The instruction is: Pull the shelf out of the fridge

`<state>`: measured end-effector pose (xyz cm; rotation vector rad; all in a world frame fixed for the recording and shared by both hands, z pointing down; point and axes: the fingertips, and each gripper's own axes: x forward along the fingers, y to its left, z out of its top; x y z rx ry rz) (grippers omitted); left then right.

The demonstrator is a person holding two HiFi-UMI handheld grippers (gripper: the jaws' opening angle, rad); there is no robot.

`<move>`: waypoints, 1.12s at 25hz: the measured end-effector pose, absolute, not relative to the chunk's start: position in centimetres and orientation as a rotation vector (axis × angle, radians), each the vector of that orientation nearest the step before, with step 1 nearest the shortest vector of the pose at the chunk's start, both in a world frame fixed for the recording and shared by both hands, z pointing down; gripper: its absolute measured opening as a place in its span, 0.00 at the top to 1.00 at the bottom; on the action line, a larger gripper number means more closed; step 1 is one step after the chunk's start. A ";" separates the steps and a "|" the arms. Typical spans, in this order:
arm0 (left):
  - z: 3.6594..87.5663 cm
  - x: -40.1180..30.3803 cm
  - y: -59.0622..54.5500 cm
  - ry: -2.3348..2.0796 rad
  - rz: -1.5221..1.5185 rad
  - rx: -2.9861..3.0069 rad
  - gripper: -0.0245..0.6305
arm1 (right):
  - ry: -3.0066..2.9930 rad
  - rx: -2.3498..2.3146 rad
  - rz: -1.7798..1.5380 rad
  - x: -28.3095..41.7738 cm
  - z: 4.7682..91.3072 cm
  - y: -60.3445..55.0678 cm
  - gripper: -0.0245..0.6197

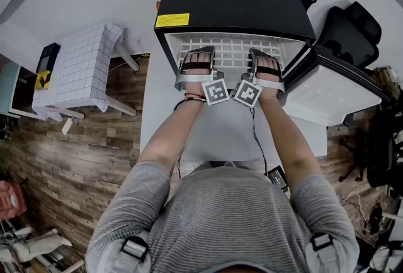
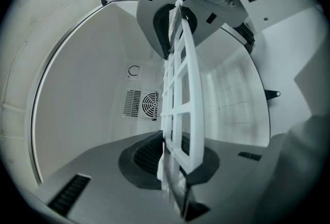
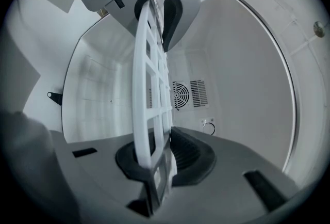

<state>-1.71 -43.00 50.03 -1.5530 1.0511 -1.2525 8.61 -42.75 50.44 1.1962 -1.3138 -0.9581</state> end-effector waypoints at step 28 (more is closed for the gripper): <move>50.7 -0.8 -40.2 1.034 -1.209 -1.660 0.89 | -1.320 1.196 -0.956 8.3 50.1 -40.1 0.90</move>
